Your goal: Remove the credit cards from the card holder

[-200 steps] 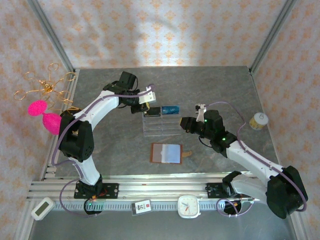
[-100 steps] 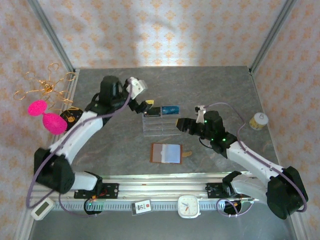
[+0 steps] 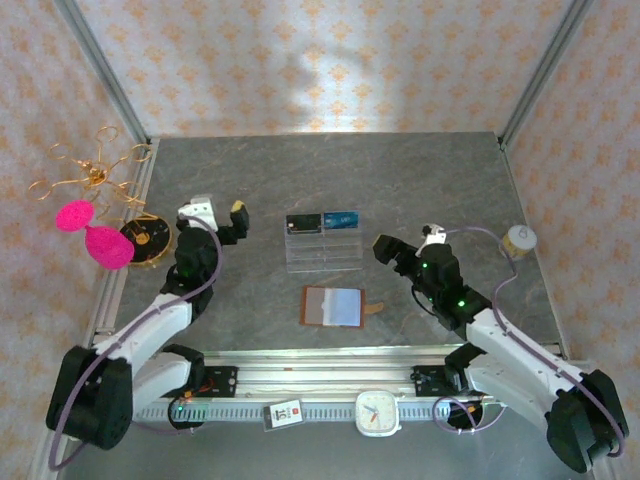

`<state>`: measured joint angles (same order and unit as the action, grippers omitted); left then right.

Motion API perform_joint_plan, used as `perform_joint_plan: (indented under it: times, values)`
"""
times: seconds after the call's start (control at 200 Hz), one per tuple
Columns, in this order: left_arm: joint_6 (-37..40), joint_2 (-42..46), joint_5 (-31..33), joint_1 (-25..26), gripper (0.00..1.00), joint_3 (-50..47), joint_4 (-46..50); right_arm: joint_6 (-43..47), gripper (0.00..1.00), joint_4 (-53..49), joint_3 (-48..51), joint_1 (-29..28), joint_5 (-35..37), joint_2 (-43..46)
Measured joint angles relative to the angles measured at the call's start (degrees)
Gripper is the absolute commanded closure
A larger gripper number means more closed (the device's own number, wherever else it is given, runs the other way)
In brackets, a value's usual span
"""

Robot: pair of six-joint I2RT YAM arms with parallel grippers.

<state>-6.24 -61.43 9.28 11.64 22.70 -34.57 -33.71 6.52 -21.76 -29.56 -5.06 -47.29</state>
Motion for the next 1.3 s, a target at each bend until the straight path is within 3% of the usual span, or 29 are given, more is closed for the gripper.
perform_joint_plan:
  times: [0.185, 0.471, 0.636, 0.831, 0.986, 1.111, 1.301]
  values:
    - [3.65, -12.09, 7.28, -2.58, 0.00, -1.55, -7.65, -1.49, 0.00, 0.42, 0.09, 0.00, 4.85, 0.17]
    - [6.16, -24.63, 2.12, -8.70, 0.00, -10.29, -30.05, -2.67, 0.00, -1.46, -1.36, 0.00, 14.84, 0.00]
    - [6.05, -26.36, 0.09, -9.35, 0.00, -11.17, -35.65, 0.37, 0.00, -0.59, -3.78, 0.00, 22.43, -2.99]
    - [4.17, -26.36, 4.79, -9.88, 0.00, -11.61, -40.28, 10.67, 0.00, 9.70, -1.79, 1.05, 31.98, -6.25]
    - [4.13, -26.36, 5.25, -9.88, 0.00, -11.61, -40.79, 20.37, 0.00, 19.82, 0.48, 9.46, 33.11, -11.28]
    - [4.13, -26.36, 5.38, -9.88, 0.01, -11.61, -40.83, 25.51, 0.00, 29.42, 3.69, 17.68, 30.10, -16.94]
    - [4.13, -26.36, 5.38, -9.88, 0.00, -11.61, -40.92, 28.59, 0.00, 44.81, 9.73, 25.62, 22.91, -26.91]
